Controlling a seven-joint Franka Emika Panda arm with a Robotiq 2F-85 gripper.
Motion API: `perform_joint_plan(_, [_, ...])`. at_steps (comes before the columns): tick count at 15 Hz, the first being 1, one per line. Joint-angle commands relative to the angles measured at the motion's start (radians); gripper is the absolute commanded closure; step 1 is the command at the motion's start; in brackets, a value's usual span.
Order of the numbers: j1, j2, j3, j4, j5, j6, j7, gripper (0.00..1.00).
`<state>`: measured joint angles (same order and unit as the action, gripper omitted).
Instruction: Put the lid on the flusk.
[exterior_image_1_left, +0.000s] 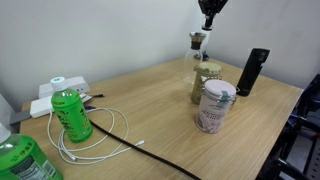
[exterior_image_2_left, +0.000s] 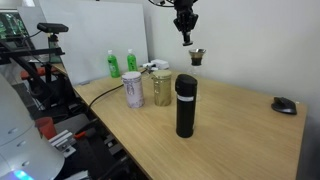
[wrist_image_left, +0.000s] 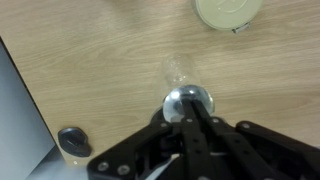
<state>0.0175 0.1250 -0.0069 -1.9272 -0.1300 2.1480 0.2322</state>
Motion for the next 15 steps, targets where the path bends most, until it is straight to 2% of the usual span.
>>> perform_joint_plan(1, [0.012,0.062,0.001,0.088,-0.017,-0.046,-0.003,0.99])
perform_joint_plan(9, [0.012,0.153,-0.02,0.151,-0.001,0.023,0.01,0.99])
perform_joint_plan(15, [0.014,0.196,-0.037,0.182,-0.009,0.022,0.047,0.99])
